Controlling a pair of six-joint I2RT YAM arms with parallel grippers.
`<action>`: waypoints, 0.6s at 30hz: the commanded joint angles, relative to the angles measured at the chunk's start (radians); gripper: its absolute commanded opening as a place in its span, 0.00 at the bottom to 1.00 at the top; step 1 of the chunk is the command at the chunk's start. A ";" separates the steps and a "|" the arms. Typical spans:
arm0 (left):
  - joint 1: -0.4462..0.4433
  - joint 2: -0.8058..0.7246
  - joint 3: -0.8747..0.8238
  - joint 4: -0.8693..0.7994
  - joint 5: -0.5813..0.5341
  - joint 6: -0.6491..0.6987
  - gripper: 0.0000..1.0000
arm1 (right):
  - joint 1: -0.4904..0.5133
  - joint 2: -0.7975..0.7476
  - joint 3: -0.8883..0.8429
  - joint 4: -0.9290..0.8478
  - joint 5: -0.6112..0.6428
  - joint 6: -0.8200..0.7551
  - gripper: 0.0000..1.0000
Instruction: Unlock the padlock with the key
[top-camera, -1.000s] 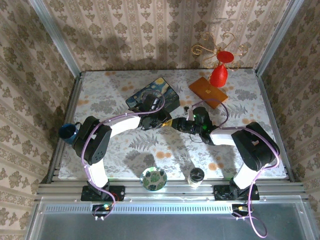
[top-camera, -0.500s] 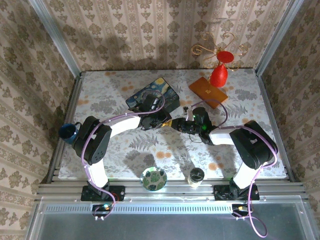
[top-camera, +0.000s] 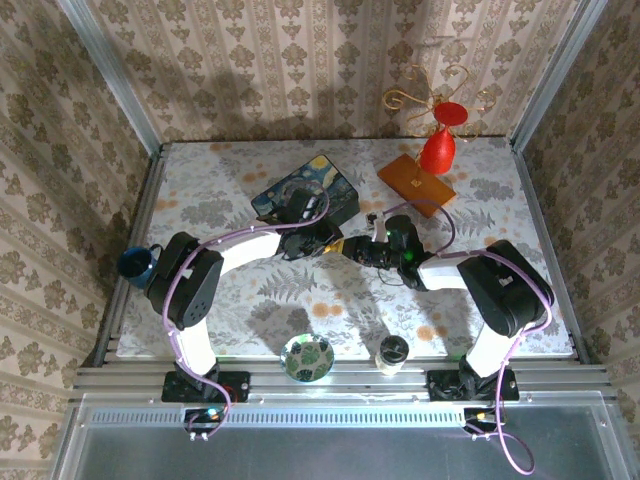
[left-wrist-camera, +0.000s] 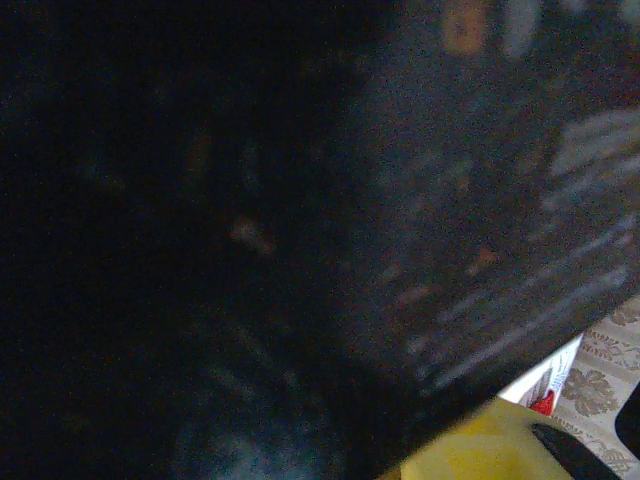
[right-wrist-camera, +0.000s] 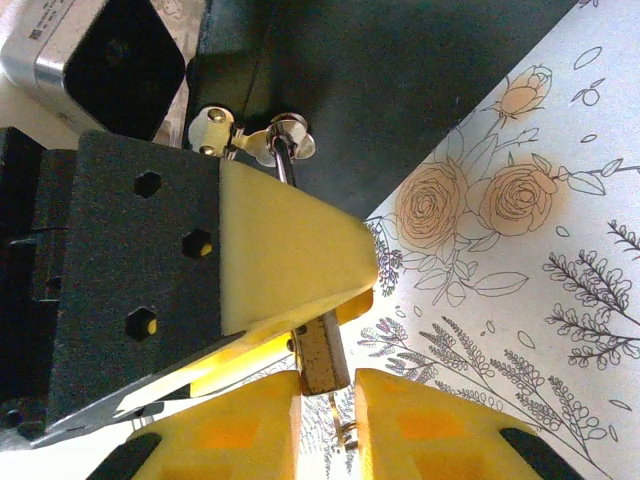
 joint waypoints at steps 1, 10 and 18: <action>-0.006 -0.032 0.011 0.032 0.032 -0.019 0.00 | -0.005 0.002 -0.028 0.035 -0.008 0.013 0.23; -0.004 -0.031 0.012 0.028 0.034 -0.016 0.00 | -0.008 -0.004 -0.024 0.032 -0.011 0.009 0.19; 0.003 -0.043 0.013 0.033 0.028 -0.018 0.00 | -0.009 -0.007 -0.043 0.048 -0.008 0.025 0.23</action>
